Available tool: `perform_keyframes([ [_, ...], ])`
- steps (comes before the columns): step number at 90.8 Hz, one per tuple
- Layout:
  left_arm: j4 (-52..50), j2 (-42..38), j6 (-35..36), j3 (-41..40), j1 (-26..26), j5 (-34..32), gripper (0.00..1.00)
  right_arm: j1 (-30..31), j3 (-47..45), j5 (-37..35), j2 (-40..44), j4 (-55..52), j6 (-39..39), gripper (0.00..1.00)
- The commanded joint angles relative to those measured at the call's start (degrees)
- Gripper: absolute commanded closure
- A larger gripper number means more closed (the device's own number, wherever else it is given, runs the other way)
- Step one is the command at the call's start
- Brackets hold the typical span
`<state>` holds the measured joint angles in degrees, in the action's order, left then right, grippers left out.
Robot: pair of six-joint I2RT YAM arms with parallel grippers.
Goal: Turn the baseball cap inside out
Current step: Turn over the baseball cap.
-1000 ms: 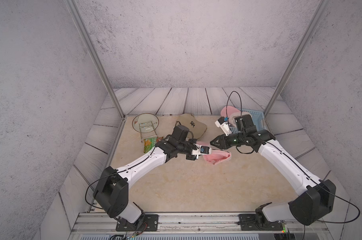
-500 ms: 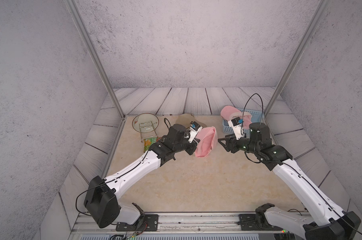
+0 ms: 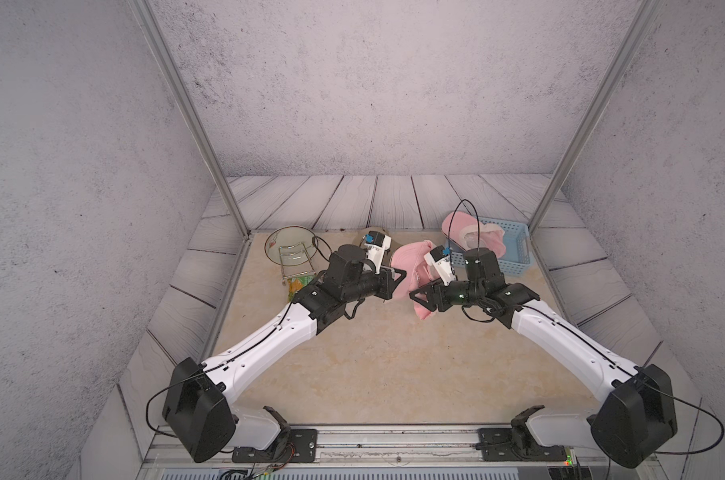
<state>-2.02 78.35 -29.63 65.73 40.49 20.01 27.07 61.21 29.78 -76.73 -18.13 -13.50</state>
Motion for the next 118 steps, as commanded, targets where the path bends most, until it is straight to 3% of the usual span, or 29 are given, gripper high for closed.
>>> perform_keyframes([
  [1,4.5,-2.5,-3.9,-1.4,-0.6,4.3,1.00,-0.1,2.3,-12.0,-2.7,-2.7,-3.0,0.45],
  [12,5.0,-3.5,-4.6,-2.4,-0.6,5.6,1.00,0.0,2.7,-19.4,-4.5,-3.5,-5.4,0.45],
  [33,4.3,-4.3,-5.1,-5.0,-0.7,4.6,1.00,-0.1,0.4,-22.0,-5.5,-0.8,-7.2,0.42],
  [58,10.5,-2.1,-12.9,-12.6,-1.2,7.3,1.00,-0.1,-1.1,-14.2,-9.4,-0.2,-3.5,0.44],
  [77,18.0,1.1,-20.1,-19.3,-1.3,6.4,1.00,0.0,-2.1,-12.3,-13.5,-0.4,-3.5,0.44],
  [100,19.3,4.1,-20.8,-23.0,-1.9,2.8,1.00,0.2,-3.0,-9.1,-19.5,-0.4,-2.7,0.50],
  [118,18.9,5.2,-20.5,-23.2,-2.2,2.7,1.00,1.4,-2.7,-14.7,-21.9,-2.4,-2.7,0.51],
])
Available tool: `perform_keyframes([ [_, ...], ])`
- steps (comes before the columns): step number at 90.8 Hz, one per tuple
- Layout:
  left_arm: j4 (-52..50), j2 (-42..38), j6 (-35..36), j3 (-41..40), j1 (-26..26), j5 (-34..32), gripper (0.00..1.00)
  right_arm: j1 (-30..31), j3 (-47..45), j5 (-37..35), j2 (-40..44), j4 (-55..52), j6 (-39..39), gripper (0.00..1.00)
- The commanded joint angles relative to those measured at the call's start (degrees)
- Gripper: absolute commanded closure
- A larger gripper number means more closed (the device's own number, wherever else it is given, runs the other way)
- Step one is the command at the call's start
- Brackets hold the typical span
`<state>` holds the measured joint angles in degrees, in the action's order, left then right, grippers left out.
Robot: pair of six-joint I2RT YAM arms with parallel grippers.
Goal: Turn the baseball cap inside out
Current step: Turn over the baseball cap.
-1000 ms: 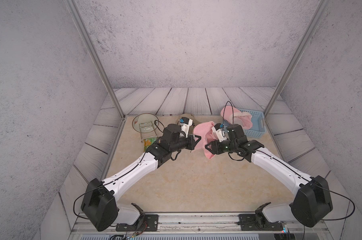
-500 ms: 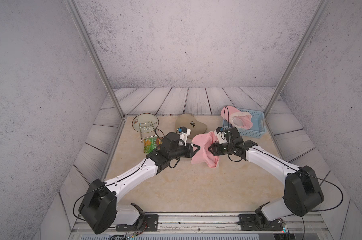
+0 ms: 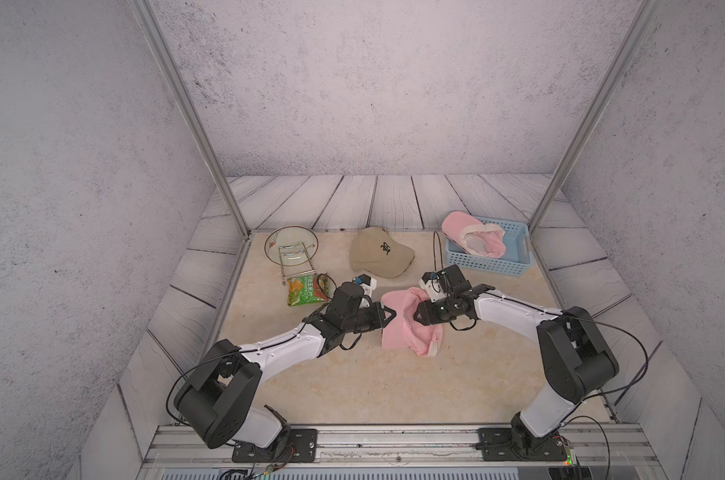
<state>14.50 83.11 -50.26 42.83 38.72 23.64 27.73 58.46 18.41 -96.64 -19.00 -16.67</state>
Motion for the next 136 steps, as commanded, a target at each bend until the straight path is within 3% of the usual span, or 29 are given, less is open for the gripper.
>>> perform_keyframes([
  [1,2.3,0.4,0.2,-0.3,-0.5,-0.9,1.00,0.8,0.1,-3.8,-2.0,-1.6,0.4,0.51],
  [55,0.2,2.2,2.4,-0.2,-0.8,-2.1,1.00,6.5,3.6,-13.8,-10.9,-5.9,0.0,0.48],
  [67,-0.8,2.7,3.1,-0.5,-1.0,-4.0,1.00,7.4,3.9,-14.3,-13.0,-5.4,-0.2,0.63],
  [88,-0.9,4.5,3.8,-1.8,-2.1,-5.5,1.00,8.1,2.2,-6.4,-12.4,-0.9,0.3,1.00],
  [111,-2.0,4.1,3.9,-3.3,-4.4,-6.8,1.00,5.8,-0.3,5.1,-1.4,3.2,1.0,1.00],
  [136,-6.3,-0.8,6.7,-4.9,-6.7,-9.7,1.00,-4.2,-5.1,13.9,10.7,5.3,-0.3,1.00],
])
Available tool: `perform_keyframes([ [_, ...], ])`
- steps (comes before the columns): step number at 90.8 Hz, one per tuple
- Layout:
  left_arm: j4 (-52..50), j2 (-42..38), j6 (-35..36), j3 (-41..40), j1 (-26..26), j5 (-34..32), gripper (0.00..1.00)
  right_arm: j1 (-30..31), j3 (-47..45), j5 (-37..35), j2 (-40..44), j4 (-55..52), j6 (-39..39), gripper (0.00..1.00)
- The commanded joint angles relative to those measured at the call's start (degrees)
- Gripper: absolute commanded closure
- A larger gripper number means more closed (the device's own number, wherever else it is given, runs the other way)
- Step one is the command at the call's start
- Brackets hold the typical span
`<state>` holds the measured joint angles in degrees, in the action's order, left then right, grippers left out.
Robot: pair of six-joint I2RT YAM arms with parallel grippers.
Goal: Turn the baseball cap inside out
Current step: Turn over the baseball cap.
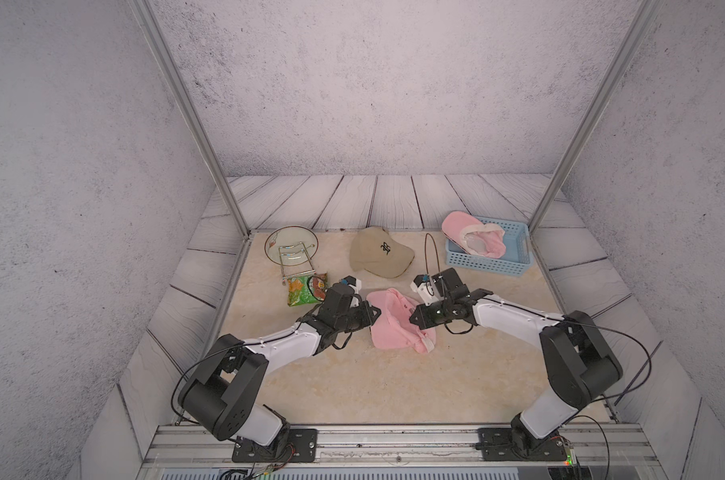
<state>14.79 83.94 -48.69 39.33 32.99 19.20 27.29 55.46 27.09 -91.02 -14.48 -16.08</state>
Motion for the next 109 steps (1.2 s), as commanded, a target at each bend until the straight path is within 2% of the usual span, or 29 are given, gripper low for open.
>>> perform_keyframes([
  [1,-6.8,-1.8,5.3,-1.3,-1.0,-5.3,1.00,-4.2,-2.3,5.2,5.4,0.8,-1.0,1.00],
  [20,-8.1,-4.2,8.2,-1.2,-1.3,-4.4,1.00,-8.3,-3.0,1.2,8.9,-3.4,1.6,1.00],
  [30,-8.2,-3.5,9.2,-0.2,-1.2,-1.9,1.00,-8.2,-2.5,8.5,8.3,-4.1,3.3,1.00],
  [39,-7.9,-2.5,9.3,0.4,-1.3,-0.2,1.00,-6.1,-1.9,12.3,6.6,-3.8,3.6,0.86],
  [50,-7.6,-1.9,9.1,0.9,-1.3,1.3,1.00,-2.5,-1.0,6.4,4.1,-3.4,2.8,0.63],
  [59,-7.8,-1.9,9.2,1.1,-1.3,1.8,1.00,-1.0,0.2,0.8,1.5,-2.4,0.9,0.56],
  [67,-7.8,-1.9,9.2,1.1,-1.3,2.1,1.00,0.2,1.7,-2.7,-1.6,-1.3,-0.2,0.55],
  [93,-8.3,-2.4,9.4,1.2,-1.3,2.6,1.00,4.3,8.2,-9.5,-11.9,-1.0,-0.7,0.57],
  [102,-9.2,-2.7,9.9,1.2,-1.3,1.9,1.00,4.3,9.4,-14.7,-13.6,-2.4,-0.6,0.72],
  [109,-10.0,-3.1,10.4,1.2,-1.3,1.1,1.00,4.2,9.2,-23.5,-13.7,-5.0,-0.6,0.91],
])
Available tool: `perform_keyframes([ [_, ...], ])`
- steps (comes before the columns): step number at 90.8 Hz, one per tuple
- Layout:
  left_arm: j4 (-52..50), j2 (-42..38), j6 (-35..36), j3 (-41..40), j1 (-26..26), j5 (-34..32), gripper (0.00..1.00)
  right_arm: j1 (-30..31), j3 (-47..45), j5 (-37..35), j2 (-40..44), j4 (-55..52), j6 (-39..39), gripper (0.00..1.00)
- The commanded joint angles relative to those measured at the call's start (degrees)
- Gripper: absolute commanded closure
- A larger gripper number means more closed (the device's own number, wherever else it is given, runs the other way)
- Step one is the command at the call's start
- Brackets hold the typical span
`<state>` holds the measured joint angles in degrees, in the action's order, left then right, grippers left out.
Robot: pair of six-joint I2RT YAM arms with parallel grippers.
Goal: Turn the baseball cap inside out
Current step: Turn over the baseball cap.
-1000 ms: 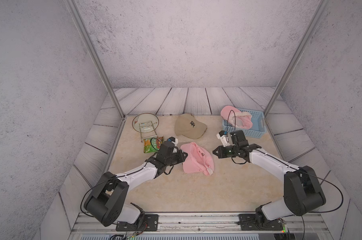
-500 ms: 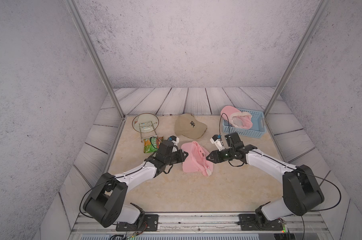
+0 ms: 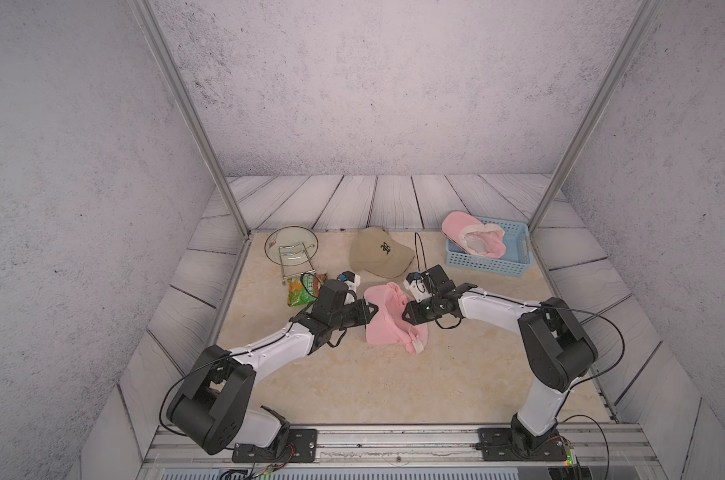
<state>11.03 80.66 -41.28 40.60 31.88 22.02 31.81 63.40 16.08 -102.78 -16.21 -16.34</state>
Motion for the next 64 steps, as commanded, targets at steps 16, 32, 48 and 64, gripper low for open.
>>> perform_keyframes([
  [16,-7.9,-0.4,3.8,-0.3,-0.2,-3.5,1.00,-2.3,-1.7,-29.8,-0.6,-7.2,-1.2,1.00],
  [32,-8.4,-0.6,4.5,-0.4,-0.2,-3.9,1.00,-3.4,-2.5,-37.1,-0.3,-9.1,-2.7,0.96],
  [48,-7.5,0.1,4.9,0.0,-0.2,-1.1,1.00,-3.4,-2.0,-31.7,1.4,-8.7,-0.9,0.69],
  [64,-7.7,0.6,5.0,0.4,-0.2,-0.2,1.00,-3.4,-3.3,-30.3,11.1,-7.8,0.9,0.51],
])
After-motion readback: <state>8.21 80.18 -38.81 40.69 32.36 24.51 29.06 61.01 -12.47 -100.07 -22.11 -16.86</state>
